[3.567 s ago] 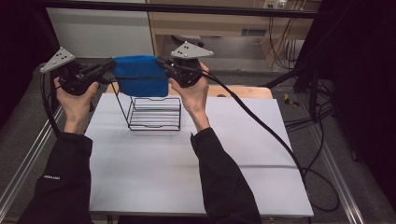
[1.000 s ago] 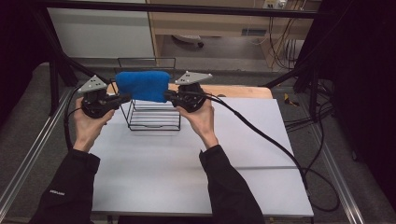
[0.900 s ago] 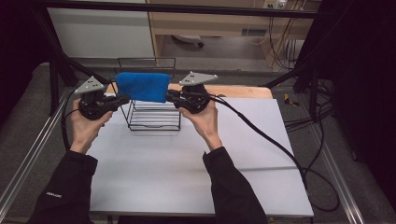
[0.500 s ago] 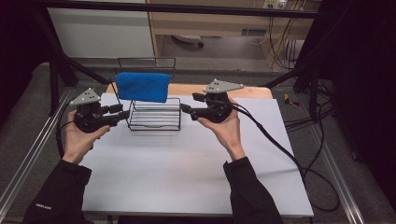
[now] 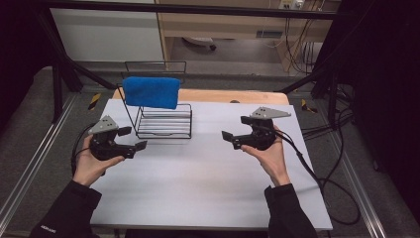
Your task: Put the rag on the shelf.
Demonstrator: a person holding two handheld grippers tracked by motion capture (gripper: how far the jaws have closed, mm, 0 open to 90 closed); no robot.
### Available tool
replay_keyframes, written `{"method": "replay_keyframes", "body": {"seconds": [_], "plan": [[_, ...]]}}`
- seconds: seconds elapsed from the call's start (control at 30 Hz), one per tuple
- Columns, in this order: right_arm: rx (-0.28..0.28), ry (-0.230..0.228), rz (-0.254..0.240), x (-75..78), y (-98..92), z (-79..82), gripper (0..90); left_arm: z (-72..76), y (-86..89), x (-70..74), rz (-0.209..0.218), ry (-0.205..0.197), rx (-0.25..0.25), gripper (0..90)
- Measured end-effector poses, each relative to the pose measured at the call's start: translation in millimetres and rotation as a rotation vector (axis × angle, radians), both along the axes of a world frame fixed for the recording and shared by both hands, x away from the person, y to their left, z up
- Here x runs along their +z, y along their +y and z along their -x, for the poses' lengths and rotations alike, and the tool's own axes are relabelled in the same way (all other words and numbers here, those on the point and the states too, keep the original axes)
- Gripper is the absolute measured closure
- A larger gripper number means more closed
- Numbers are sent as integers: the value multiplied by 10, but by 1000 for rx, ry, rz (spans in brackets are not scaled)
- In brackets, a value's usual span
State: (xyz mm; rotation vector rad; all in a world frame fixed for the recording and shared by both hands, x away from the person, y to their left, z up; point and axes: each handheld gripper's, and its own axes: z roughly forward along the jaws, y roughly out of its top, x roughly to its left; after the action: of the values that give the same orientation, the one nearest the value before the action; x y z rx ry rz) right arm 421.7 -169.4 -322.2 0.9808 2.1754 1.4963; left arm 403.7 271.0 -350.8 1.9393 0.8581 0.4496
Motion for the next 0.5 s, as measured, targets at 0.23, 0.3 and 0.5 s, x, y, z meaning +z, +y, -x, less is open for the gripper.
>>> {"method": "replay_keyframes", "body": {"seconds": [0.23,0.3,0.5], "plan": [[-2,36,3,-364,-266,122,41,77,23,-251,-9,23,6,90],[-8,48,17,-463,-322,159,31,101,31,-310,-15,35,4,89],[-25,100,52,-693,-502,258,16,197,53,-493,-29,57,-15,86]]}}
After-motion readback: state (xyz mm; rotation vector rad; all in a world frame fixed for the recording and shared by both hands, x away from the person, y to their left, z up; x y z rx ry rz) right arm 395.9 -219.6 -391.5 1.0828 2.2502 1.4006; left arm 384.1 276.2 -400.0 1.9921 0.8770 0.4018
